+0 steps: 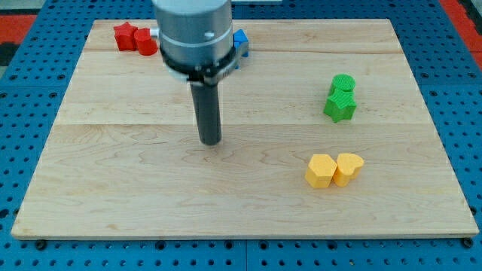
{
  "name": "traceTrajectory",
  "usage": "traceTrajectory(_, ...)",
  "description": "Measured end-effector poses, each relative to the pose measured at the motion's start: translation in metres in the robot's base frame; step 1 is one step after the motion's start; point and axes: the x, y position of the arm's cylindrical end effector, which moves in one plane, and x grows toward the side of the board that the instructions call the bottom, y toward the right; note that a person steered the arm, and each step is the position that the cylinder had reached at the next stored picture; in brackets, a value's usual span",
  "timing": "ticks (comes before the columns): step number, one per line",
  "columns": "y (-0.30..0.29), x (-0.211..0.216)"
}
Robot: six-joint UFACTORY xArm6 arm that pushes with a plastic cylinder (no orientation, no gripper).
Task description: Push the red blocks towards the left center of the board
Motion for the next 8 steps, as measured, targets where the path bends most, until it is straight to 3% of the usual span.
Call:
traceTrajectory(3,-0.016,-0.124)
traceTrajectory(5,-0.056,-0.177)
traceTrajectory(8,-0.065,-0.198)
